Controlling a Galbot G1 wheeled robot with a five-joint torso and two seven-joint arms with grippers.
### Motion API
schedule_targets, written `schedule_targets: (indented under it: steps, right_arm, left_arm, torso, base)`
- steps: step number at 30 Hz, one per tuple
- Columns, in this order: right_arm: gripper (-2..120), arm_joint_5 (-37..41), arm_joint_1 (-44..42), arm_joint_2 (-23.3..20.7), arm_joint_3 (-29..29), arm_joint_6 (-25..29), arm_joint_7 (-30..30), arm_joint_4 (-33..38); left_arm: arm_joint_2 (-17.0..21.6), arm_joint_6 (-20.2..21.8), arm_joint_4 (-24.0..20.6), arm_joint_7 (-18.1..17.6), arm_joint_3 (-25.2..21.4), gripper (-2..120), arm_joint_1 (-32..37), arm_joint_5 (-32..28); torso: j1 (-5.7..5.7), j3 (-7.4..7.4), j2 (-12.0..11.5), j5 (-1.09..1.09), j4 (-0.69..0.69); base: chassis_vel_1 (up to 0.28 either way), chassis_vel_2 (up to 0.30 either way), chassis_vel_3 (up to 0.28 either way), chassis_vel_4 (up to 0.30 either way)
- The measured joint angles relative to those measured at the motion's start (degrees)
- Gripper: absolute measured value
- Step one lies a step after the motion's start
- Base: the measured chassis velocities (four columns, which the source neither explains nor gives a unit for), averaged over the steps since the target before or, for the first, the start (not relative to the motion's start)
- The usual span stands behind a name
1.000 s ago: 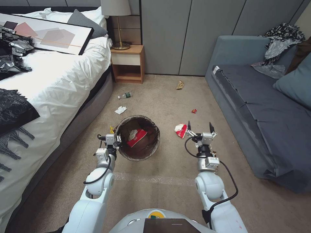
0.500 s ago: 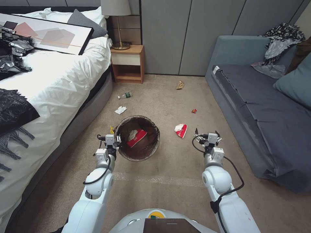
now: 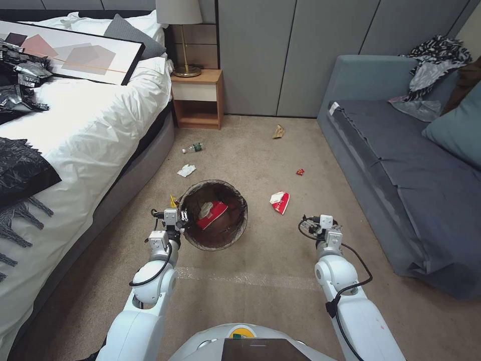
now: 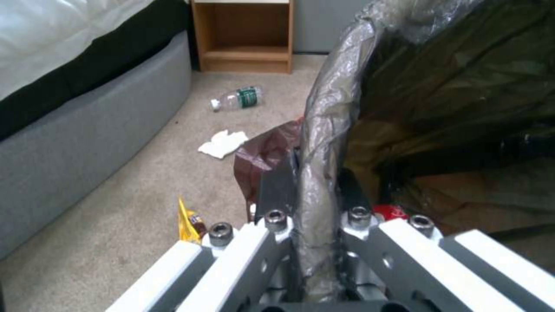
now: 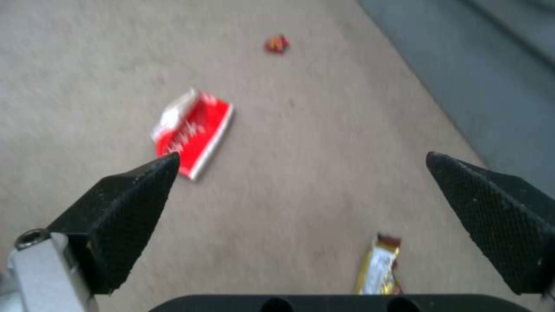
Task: Pick up the trash bin, then pick up the garbage from the floor and place it into the trash bin.
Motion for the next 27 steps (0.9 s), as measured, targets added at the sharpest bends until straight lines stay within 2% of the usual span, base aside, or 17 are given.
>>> schedule_targets:
  steps: [15,27]
  right_arm:
    - [100,0.52,4.23,-0.48,-0.07,-0.56,-1.03,-14.03]
    - [100,0.35,8.44,-0.40,-0.23,-0.21,-0.75,-21.11]
  left_arm:
    - [-0.26,-0.02,0.34,-0.03,-0.01,2,0.32,0.21]
    - [-0.31,-0.05,0.38,-0.02,-0.11,2,0.38,0.24]
  torso:
    - [0.00,0.00,0.00,0.00,0.00]
    - [0.00,0.00,0.00,0.00,0.01]
  base:
    - [0.000,0.000,0.000,0.000]
    - [0.000,0.000,0.000,0.000]
